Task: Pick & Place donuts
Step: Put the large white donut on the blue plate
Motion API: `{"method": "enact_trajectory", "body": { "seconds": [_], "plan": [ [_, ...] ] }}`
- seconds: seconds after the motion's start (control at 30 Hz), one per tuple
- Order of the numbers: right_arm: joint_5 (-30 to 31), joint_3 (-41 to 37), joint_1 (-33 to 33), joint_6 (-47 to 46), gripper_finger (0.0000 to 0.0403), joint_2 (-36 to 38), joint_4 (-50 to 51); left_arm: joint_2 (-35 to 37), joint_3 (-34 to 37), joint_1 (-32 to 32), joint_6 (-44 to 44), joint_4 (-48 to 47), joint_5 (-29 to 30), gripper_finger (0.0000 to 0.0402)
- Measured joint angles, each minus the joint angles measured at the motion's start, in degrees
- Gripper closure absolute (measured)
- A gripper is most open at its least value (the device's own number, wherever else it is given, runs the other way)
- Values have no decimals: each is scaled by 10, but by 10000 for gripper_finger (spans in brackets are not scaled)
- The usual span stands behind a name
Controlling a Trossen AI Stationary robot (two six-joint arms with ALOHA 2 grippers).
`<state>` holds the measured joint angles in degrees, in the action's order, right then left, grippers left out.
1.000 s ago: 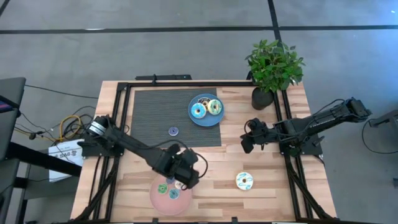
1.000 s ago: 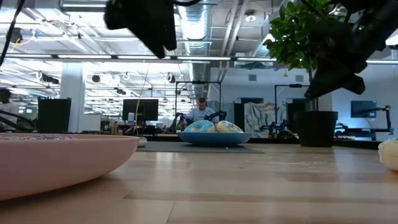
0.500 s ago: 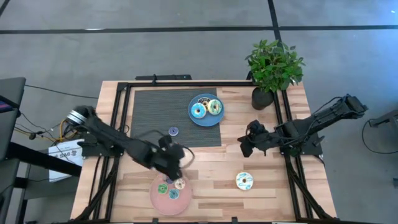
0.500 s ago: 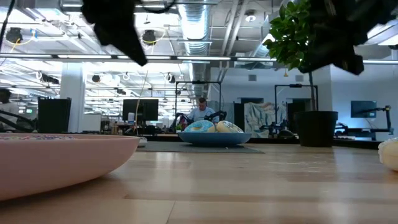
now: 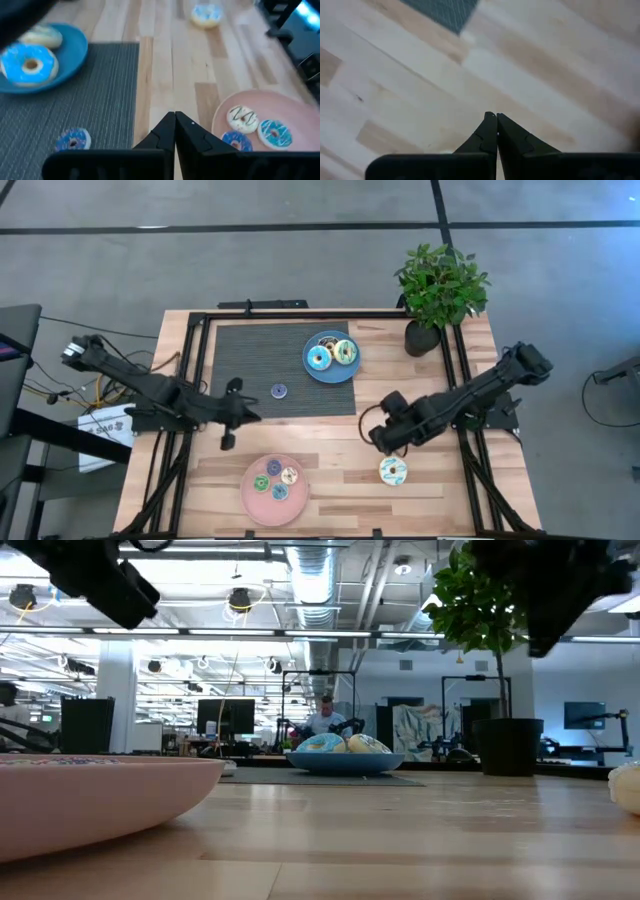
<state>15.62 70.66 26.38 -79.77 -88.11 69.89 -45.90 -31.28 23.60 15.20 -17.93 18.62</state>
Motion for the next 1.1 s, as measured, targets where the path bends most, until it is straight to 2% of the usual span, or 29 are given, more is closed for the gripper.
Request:
{"method": "enact_trajectory", "body": {
  "seconds": [0.17,0.3,0.43,0.8,0.93,1.1],
  "plan": [
    [-50,16,32,-85,390,-16,18,46,19,-2,-42,7,-9,401],
    [-86,13,58,-129,351,-17,14,46,19,-2,-56,7,-1,401],
    [-93,13,79,-156,305,-16,15,32,19,-2,-54,6,17,401],
    [-89,13,98,-134,193,-22,15,-13,19,-2,-24,25,30,401],
    [-79,13,99,-121,172,-22,14,-18,19,-2,-20,24,30,401],
    [-78,13,99,-98,169,-22,13,-18,19,-2,-23,24,31,401]
  ]
}}
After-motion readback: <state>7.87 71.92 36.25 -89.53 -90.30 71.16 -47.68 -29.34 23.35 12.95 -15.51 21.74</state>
